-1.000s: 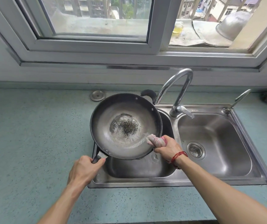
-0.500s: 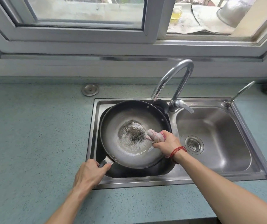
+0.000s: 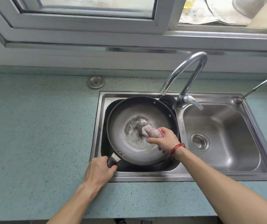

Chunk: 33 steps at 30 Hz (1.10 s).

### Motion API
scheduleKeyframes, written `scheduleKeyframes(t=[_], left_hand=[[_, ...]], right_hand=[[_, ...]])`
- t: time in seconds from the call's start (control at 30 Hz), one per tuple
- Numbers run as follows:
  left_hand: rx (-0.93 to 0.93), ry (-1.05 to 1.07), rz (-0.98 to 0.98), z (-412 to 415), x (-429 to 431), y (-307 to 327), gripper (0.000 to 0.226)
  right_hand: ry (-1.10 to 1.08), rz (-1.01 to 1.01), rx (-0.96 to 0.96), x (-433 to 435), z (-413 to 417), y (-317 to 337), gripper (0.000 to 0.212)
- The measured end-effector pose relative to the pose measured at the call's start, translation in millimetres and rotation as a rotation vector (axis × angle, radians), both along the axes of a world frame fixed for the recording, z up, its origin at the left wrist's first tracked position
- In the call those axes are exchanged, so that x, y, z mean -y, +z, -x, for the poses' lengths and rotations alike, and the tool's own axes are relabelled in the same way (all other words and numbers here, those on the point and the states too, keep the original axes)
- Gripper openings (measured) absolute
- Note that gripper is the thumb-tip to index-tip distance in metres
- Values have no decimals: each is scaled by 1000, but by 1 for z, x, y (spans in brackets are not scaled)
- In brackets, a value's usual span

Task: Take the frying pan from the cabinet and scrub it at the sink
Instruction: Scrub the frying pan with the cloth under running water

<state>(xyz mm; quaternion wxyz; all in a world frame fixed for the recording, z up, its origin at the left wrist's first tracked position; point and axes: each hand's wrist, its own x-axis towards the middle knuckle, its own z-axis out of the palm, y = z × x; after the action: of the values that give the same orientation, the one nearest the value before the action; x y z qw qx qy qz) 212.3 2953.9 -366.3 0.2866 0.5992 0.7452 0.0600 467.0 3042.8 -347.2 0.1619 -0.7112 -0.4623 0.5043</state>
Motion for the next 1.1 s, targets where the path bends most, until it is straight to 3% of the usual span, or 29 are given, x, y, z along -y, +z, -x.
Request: scheduleKeyframes(t=[0.17, 0.3, 0.37, 0.53, 0.63, 0.73, 0.9, 0.97, 1.1], left_hand=[[-185, -185, -56, 0, 4, -7, 34], [-214, -227, -94, 0, 9, -15, 32], [-209, -233, -116, 1, 10, -18, 30], [-227, -224, -110, 4, 6, -18, 33], [-216, -234, -84, 5, -5, -12, 36], [62, -169, -172, -2, -21, 6, 38], [976, 99, -81, -30, -45, 57, 34], [1120, 176, -76, -32, -49, 68, 27], [1120, 171, -97, -33, -52, 75, 18]], right_hand=[[-58, 49, -76, -1, 14, 8, 54], [-107, 84, -239, -1, 20, 18, 25], [-105, 81, -270, 0, 20, 23, 21], [-177, 63, -341, 4, 26, 26, 52], [-160, 19, -396, 9, 27, 27, 40], [-162, -15, -456, 14, 30, 34, 26], [-100, 31, -484, 23, 41, 51, 30], [-84, 82, -508, 27, 41, 58, 27], [-138, -60, -445, 29, 34, 68, 38]])
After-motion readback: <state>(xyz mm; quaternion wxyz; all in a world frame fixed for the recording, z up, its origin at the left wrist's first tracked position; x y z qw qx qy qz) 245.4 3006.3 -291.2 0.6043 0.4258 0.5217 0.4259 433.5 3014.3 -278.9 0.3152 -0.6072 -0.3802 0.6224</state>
